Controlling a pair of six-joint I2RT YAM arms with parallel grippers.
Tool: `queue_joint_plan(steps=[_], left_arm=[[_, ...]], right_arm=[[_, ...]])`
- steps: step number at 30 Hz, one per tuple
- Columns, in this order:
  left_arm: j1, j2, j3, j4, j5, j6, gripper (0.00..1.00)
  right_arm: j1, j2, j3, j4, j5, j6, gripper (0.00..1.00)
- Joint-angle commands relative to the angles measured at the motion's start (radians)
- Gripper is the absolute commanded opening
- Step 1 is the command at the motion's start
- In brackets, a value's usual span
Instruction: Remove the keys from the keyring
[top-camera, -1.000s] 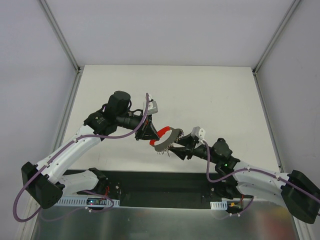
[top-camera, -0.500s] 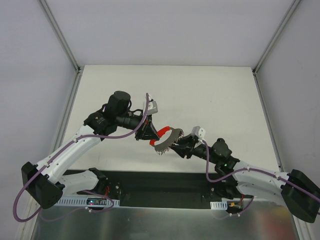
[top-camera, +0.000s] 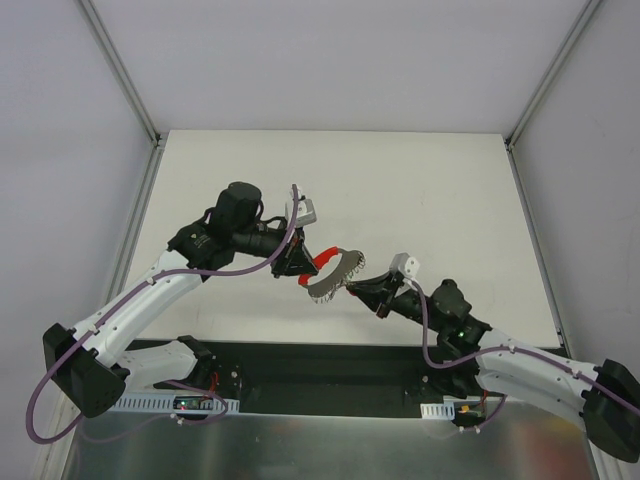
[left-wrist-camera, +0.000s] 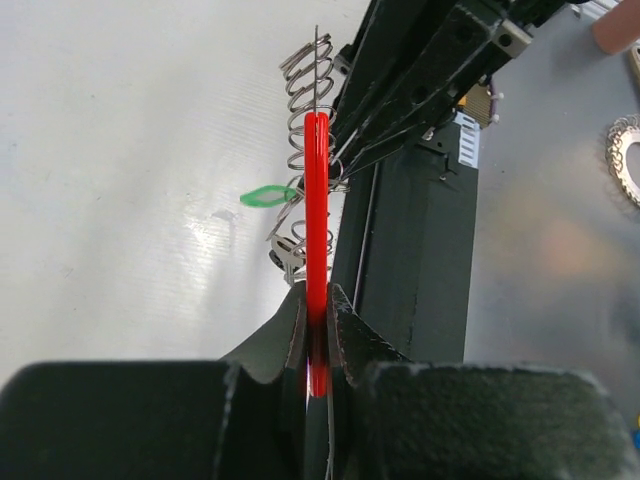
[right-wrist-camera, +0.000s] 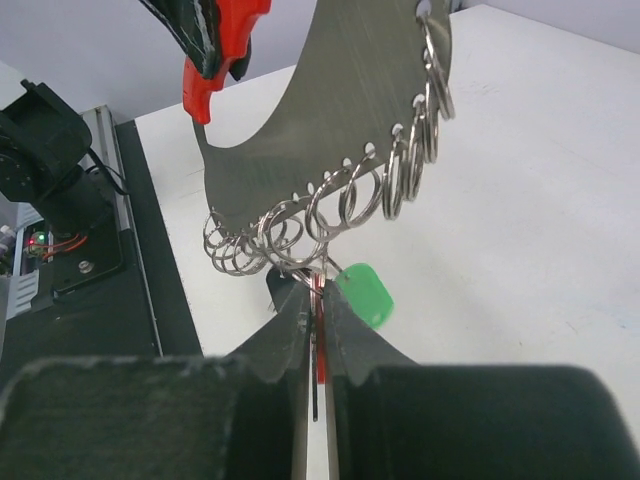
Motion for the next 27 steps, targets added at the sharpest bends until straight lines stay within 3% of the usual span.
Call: queue_joint_plan(steps=[1,9,13,17,27], left_arm=[[-0.003,0.014,0.043,0.027,-0.079,-0.02,0.0],[-0.003,0.066,-0.006,0.119,-0.169,-0.14,0.0],[-0.003,0.083,-0.123,0.3,-0.212,-0.351,0.0],[-0.003,0.071,-0.241,0.471,-0.268,-0.456,0.0],[-0.003,0.06,-0.416,0.547,-0.447,-0.556,0.09]], right_arm=[[0.005,-0.103,0.047,-0.147,0.061,-0.014,0.01],[0.005,-0.167,0.136,-0.337,0.157,-0.024,0.01],[-0.003,-0.035,0.239,-0.425,0.206,-0.047,0.01],[-0.024,0.065,0.29,-0.426,0.19,-0.016,0.01],[-0.056,0.231,0.399,-0.491,0.142,-0.034,0.01]])
